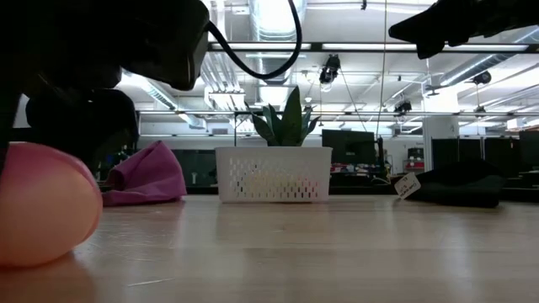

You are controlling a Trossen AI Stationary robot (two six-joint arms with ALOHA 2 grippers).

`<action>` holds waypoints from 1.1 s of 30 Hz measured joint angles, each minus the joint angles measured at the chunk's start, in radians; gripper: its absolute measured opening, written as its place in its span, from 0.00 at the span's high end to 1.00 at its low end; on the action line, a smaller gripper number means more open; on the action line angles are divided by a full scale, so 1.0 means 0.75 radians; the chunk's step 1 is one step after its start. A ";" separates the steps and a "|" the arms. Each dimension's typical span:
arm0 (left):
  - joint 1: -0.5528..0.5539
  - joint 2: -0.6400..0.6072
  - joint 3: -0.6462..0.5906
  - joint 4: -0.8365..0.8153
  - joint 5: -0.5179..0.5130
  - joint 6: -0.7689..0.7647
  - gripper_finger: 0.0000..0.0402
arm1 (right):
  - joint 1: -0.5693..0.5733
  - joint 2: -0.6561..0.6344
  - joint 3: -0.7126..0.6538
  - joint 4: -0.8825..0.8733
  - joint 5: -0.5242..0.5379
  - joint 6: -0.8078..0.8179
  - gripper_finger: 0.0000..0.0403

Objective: Build produce basket
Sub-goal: Put the peach into the white basket

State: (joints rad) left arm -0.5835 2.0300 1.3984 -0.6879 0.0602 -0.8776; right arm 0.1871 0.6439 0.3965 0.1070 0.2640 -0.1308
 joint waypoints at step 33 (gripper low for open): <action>0.054 -0.126 -0.007 -0.126 0.000 0.223 0.48 | 0.000 0.000 0.000 -0.001 0.000 -0.001 0.97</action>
State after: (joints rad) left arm -0.5428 1.9357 1.3933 -0.7820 0.0600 -0.7101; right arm 0.1873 0.6441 0.3965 0.1066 0.2638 -0.1318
